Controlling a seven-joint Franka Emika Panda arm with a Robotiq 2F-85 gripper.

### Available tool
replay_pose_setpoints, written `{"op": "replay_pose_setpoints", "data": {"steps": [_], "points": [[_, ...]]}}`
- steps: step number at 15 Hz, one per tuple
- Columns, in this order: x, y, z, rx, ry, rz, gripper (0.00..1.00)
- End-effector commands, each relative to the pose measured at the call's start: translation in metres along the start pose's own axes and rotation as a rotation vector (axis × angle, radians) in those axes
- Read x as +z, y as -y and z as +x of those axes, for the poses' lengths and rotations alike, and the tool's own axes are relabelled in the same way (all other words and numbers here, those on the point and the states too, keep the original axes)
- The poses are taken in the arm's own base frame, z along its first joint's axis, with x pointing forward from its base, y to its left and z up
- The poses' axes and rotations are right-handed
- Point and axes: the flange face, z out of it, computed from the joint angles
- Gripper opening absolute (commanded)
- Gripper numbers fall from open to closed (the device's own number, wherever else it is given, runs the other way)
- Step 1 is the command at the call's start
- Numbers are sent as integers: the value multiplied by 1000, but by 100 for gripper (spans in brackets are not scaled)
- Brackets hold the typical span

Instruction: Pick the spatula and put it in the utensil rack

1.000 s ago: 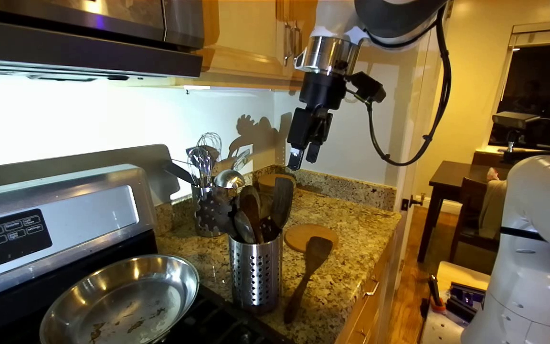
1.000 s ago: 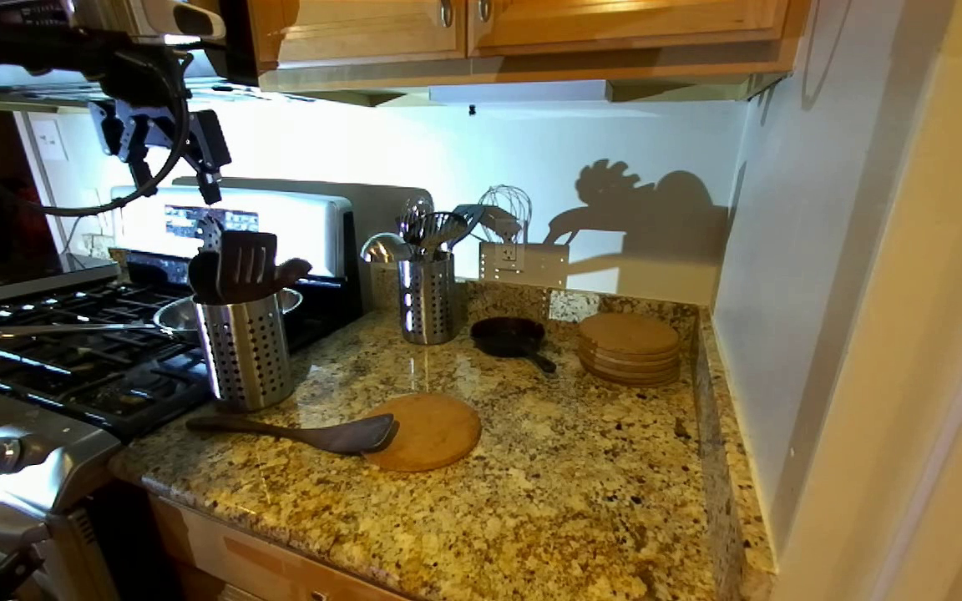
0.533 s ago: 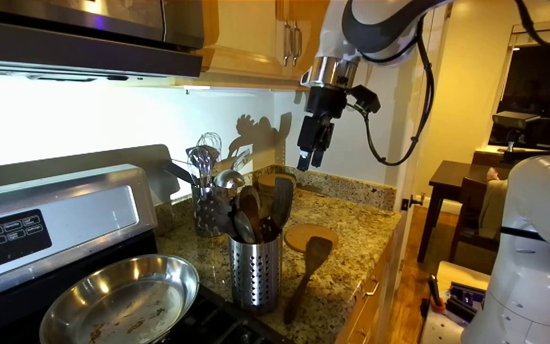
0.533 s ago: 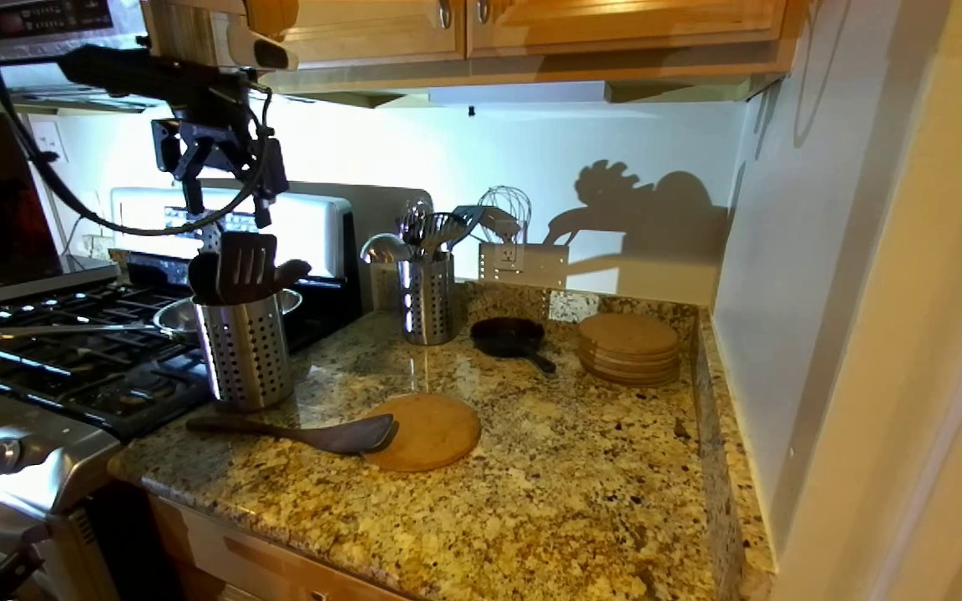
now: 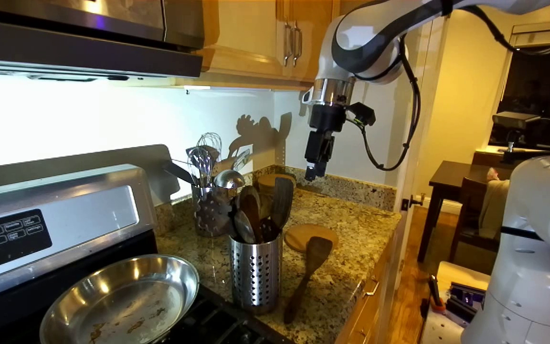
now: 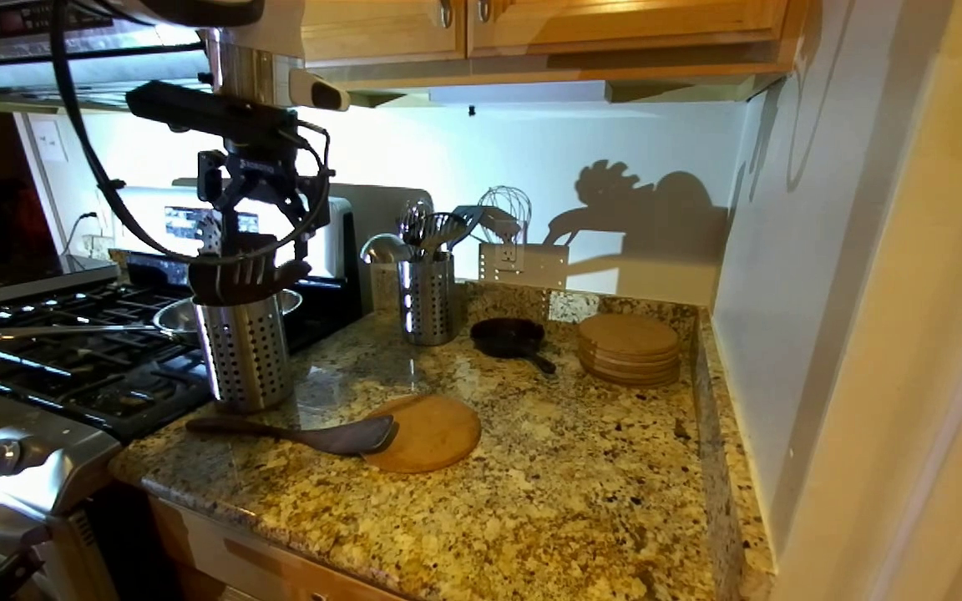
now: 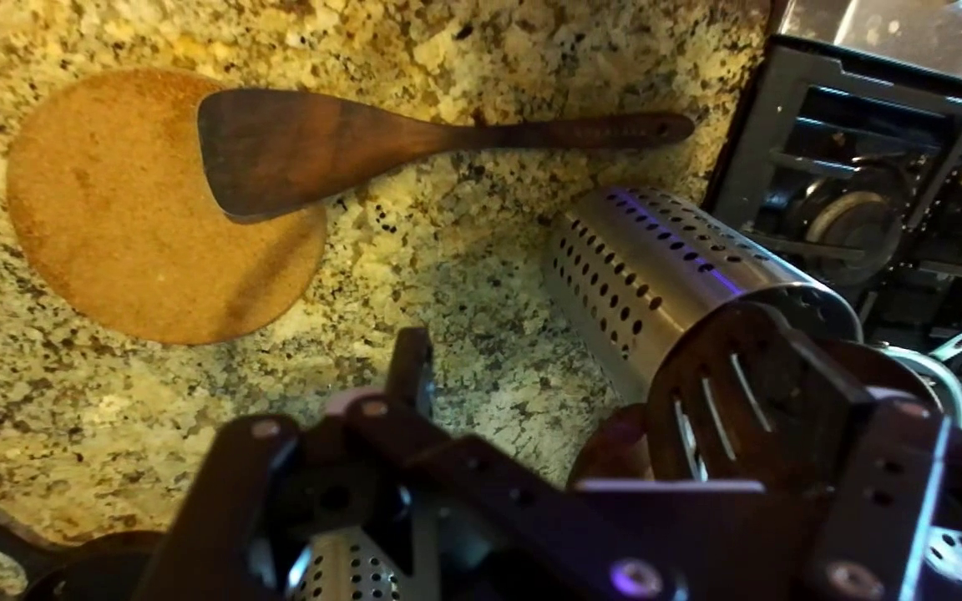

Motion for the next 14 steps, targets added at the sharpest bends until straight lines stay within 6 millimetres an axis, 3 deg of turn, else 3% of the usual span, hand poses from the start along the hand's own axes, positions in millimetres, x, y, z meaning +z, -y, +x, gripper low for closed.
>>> {"op": "replay_pose_setpoints", "data": {"steps": [1, 4, 6, 14], "points": [[-1, 2, 1, -4, 1, -2, 100], [-1, 3, 1, -6, 0, -3, 100], [4, -8, 3, 5, -3, 1, 100], [36, -83, 2, -3, -34, 47, 100]]}}
